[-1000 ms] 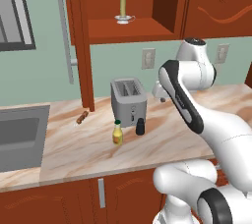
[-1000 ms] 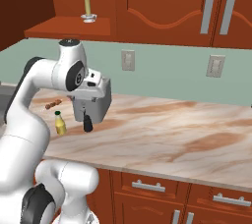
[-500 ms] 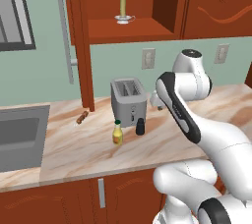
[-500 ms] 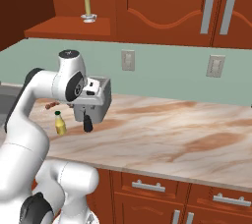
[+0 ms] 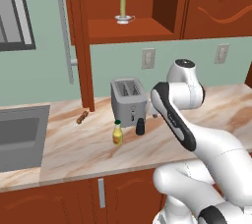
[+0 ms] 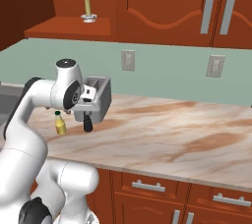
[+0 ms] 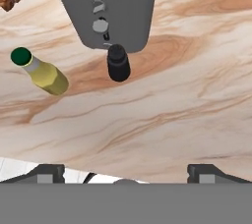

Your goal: Pick the shaker and mustard from the counter and place them in the cabinet.

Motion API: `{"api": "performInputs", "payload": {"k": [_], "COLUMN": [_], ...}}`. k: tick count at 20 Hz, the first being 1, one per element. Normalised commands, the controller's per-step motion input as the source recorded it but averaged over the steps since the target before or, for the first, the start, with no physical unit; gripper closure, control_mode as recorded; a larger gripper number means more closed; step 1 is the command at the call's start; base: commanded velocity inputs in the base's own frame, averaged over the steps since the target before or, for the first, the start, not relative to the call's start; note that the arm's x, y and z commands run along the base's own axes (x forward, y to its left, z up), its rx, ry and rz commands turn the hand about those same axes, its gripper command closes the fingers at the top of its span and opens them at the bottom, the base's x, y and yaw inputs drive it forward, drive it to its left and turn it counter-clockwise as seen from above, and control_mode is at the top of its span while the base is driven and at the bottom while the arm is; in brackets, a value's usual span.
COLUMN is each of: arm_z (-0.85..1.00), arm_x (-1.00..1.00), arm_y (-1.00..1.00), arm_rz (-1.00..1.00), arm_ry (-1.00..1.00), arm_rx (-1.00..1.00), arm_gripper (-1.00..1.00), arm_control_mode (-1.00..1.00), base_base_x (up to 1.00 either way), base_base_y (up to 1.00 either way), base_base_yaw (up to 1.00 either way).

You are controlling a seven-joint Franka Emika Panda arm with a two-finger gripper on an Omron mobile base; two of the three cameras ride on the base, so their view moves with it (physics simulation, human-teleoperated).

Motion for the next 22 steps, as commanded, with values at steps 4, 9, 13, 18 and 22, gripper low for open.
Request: {"api": "performInputs", "payload": {"k": [4, 9, 13, 18, 22], "arm_z": [-0.32, -0.29, -0.26, -0.26, -0.26], "arm_x": [0.0, 0.0, 0.0, 0.03, 0.12], "arm_y": [0.11, 0.1, 0.09, 0.06, 0.09], "arm_rz": [0.01, 0.02, 0.01, 0.0, 0.0], "arm_ry": [-0.02, -0.02, -0.02, -0.01, 0.0], "arm_rx": [0.0, 0.0, 0.0, 0.0, 0.0], "arm_gripper": [-1.0, -1.0, -1.0, -1.0, -1.0], "arm_control_mode": [-1.0, -1.0, -1.0, -1.0, -1.0], "base_base_x": [0.0, 0.0, 0.0, 0.0, 0.0], "base_base_y": [0.0, 0.0, 0.0, 0.0, 0.0], "base_base_yaw": [0.0, 0.0, 0.0, 0.0, 0.0]}}
